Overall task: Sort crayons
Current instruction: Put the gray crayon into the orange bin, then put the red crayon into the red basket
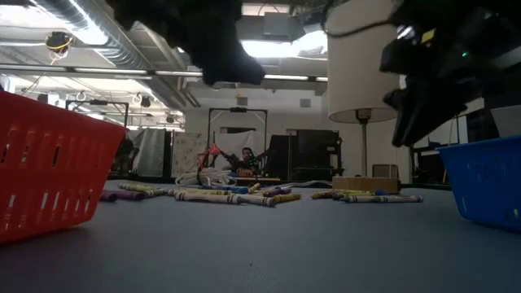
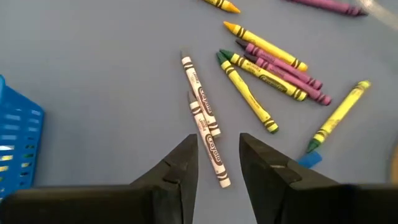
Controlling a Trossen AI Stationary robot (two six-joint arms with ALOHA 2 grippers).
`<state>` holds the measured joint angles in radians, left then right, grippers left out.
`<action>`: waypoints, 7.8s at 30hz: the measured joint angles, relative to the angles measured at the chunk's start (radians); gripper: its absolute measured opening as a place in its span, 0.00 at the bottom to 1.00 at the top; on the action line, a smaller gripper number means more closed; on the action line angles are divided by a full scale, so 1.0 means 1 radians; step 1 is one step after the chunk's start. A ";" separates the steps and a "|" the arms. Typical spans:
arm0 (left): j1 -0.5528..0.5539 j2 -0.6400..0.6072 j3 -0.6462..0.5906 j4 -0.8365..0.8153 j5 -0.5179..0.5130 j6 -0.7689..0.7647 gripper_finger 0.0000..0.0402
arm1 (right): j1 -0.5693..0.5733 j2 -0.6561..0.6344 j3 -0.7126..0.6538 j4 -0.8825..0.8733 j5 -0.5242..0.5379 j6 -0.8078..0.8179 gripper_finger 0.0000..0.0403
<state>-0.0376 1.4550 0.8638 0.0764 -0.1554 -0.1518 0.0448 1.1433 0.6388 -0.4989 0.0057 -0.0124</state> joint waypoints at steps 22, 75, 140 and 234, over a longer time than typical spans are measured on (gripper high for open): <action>0.000 -0.020 -0.057 0.009 -0.065 -0.006 0.29 | -0.157 0.005 -0.191 0.219 -0.208 -0.101 0.29; 0.000 -0.019 -0.057 0.037 -0.065 -0.003 0.29 | -0.157 0.147 -0.261 0.363 -0.202 -0.094 0.15; -0.001 -0.019 -0.057 0.004 -0.065 -0.003 0.29 | 0.983 0.084 0.328 -0.431 0.306 1.433 0.05; -0.065 -0.017 -0.187 -0.464 0.325 -0.029 0.29 | 0.720 0.086 0.329 -0.401 0.597 0.965 0.30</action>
<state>-0.1030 1.4376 0.6765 -0.3875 0.1699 -0.1808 0.7645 1.2289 0.9680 -0.8996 0.6027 0.9521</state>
